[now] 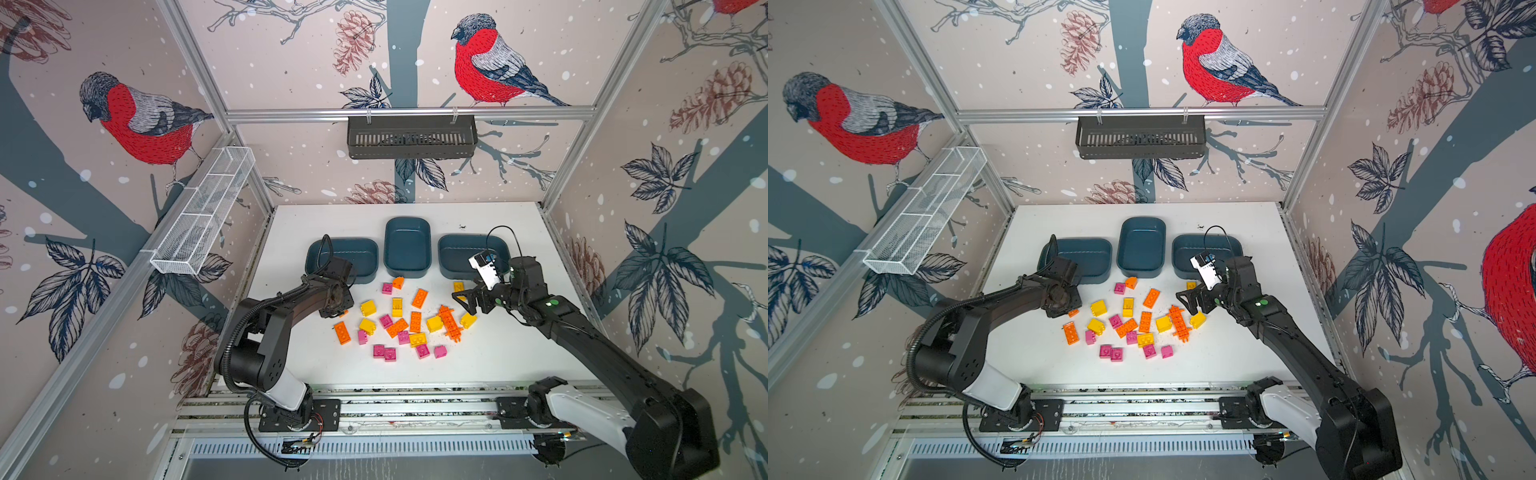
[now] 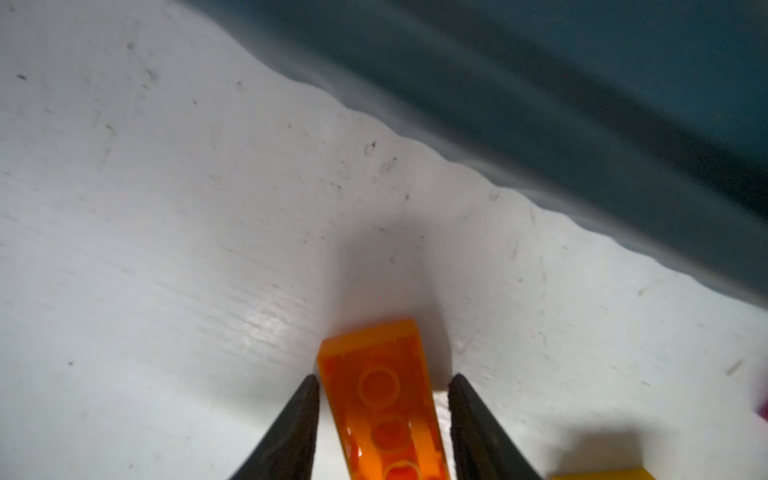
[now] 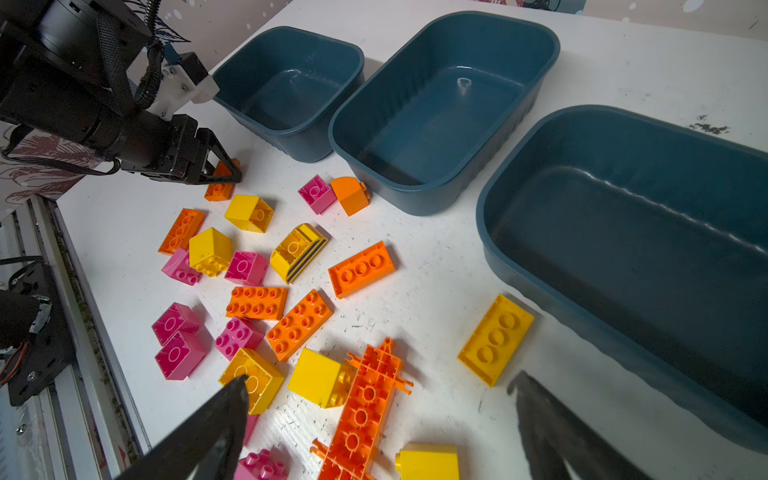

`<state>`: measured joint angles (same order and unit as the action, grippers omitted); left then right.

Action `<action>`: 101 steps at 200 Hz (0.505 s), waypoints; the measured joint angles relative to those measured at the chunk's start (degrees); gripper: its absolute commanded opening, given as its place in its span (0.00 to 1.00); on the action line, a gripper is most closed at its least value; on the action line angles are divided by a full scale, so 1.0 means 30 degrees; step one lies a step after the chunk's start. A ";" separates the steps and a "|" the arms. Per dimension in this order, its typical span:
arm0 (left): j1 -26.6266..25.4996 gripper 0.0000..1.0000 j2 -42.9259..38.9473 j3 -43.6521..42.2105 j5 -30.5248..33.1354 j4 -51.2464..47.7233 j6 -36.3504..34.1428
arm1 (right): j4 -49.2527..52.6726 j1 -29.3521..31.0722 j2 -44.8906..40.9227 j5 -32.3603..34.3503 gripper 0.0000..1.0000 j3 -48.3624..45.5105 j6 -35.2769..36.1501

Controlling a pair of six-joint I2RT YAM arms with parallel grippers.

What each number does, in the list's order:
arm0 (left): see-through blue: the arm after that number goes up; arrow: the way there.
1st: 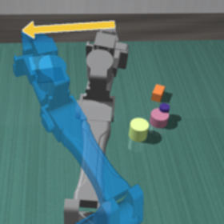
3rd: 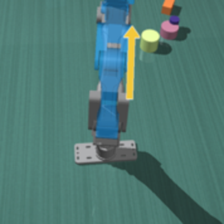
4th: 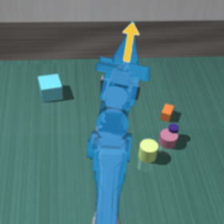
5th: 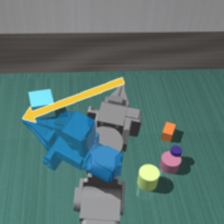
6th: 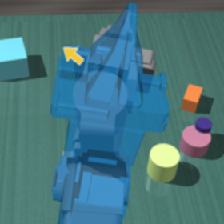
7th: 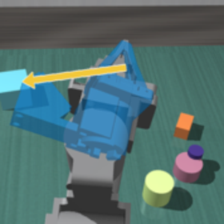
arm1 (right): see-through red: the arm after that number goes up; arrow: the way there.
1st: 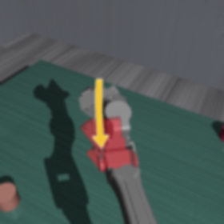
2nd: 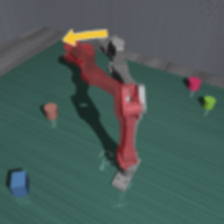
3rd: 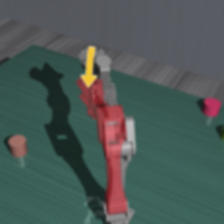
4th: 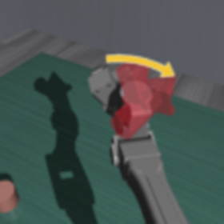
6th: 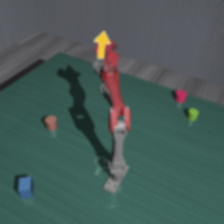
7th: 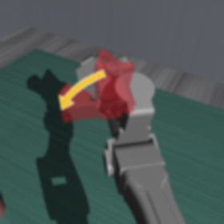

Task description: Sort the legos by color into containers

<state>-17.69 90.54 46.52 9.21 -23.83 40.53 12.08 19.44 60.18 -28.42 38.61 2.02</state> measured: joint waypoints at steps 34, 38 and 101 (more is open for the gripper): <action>-0.0102 0.30 -0.0087 0.0160 0.0357 -0.0517 0.0051 | 0.0124 -0.0007 0.0007 0.0015 0.99 0.0007 0.0044; -0.0117 0.30 -0.0168 0.0219 0.0372 -0.0663 0.0044 | 0.0160 -0.0007 0.0007 0.0015 0.99 0.0022 0.0044; -0.0138 0.28 -0.2776 0.3402 0.1086 -0.3818 -0.0692 | 0.0408 -0.0007 0.0087 0.0000 0.99 0.0670 0.0102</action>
<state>-18.11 82.21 56.73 12.47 -35.29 38.46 13.30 19.42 60.45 -28.42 40.62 2.33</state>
